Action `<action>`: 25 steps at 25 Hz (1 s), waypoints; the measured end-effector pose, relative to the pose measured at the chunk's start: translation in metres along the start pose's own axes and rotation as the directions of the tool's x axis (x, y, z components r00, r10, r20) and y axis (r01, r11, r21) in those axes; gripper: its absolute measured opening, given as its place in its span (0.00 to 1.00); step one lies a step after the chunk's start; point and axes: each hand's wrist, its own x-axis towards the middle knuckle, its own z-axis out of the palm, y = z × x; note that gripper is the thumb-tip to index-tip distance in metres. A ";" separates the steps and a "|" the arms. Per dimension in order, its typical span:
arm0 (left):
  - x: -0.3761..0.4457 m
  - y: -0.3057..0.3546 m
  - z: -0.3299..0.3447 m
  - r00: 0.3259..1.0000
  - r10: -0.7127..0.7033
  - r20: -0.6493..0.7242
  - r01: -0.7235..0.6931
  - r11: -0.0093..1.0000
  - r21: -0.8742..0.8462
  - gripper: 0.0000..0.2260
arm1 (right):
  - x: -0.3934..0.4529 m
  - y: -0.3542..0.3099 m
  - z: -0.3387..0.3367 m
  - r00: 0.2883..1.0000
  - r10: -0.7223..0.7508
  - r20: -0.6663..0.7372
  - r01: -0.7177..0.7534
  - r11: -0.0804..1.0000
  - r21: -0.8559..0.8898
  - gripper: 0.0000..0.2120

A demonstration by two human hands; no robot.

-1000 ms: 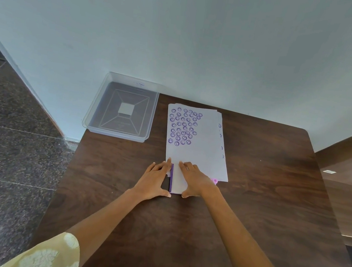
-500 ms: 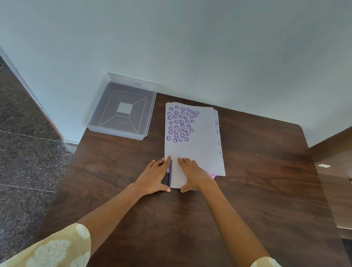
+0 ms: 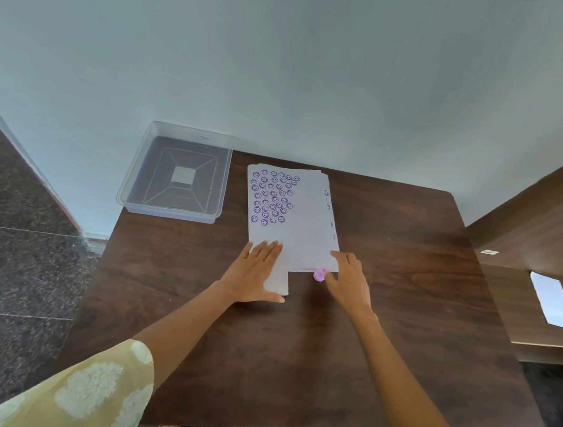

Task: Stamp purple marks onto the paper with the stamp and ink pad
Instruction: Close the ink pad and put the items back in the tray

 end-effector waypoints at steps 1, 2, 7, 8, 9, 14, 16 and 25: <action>0.005 0.005 0.000 1.000 0.014 0.013 -0.015 0.999 0.037 0.50 | -0.003 0.005 0.002 0.999 0.033 0.003 -0.033 0.999 0.023 0.21; 0.010 0.008 0.001 0.999 0.025 0.033 -0.027 0.997 0.079 0.50 | -0.005 0.010 0.006 0.998 0.056 0.016 -0.056 0.998 0.034 0.21; 0.025 0.003 0.007 0.992 0.013 0.122 -0.046 0.960 0.275 0.50 | 0.000 0.018 0.018 0.995 0.101 0.018 -0.102 0.989 0.105 0.21; 0.026 0.000 0.010 0.991 0.016 0.130 -0.053 0.957 0.286 0.50 | 0.002 0.019 0.020 0.996 0.093 0.017 -0.094 0.989 0.114 0.21; 0.027 -0.002 0.011 0.991 0.022 0.130 -0.059 0.955 0.289 0.50 | 0.003 0.019 0.022 0.996 0.082 0.017 -0.084 0.989 0.121 0.21; 0.030 -0.010 0.013 0.992 0.058 0.109 -0.085 0.963 0.256 0.49 | 0.007 0.028 0.030 1.000 -0.017 0.005 0.016 0.992 0.125 0.11; 0.029 -0.013 0.013 0.994 0.060 0.089 -0.079 0.968 0.237 0.48 | 0.012 0.033 0.027 0.999 -0.052 0.012 0.050 0.989 0.136 0.10; 0.027 -0.025 -0.004 0.999 0.026 -0.019 -0.023 0.985 0.171 0.47 | 0.055 -0.009 0.023 0.972 -0.235 0.003 0.227 0.940 0.255 0.09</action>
